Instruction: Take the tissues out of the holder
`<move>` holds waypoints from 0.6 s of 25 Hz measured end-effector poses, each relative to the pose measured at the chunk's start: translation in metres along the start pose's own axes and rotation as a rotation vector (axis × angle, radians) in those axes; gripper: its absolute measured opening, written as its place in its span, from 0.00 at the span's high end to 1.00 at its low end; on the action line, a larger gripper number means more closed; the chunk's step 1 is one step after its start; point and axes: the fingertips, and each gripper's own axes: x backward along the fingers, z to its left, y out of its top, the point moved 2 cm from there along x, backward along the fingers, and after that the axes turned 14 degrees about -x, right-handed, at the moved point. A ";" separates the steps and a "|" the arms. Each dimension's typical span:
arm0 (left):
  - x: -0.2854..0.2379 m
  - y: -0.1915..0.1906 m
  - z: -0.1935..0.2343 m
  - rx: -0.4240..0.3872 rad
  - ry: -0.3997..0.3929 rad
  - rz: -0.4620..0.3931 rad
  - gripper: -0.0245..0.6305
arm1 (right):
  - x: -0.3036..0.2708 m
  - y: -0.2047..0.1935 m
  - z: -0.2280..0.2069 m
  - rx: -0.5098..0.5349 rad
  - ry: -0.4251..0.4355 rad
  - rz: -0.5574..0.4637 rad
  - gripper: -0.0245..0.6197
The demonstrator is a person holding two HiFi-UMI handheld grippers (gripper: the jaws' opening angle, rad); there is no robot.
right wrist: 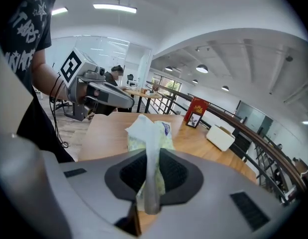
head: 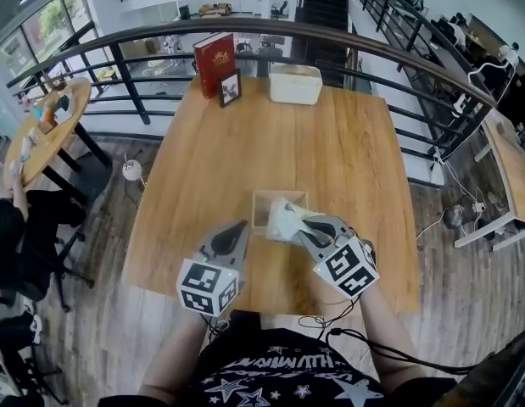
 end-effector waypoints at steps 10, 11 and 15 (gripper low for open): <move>0.069 -0.013 -0.091 -0.007 0.021 0.013 0.94 | 0.076 -0.054 0.065 -0.026 0.021 -0.046 0.87; 0.075 -0.015 -0.100 -0.008 0.021 0.017 0.94 | 0.082 -0.059 0.071 -0.030 0.024 -0.052 0.88; 0.103 -0.026 -0.131 -0.013 0.015 0.035 0.94 | 0.102 -0.086 0.098 -0.055 0.023 -0.050 0.88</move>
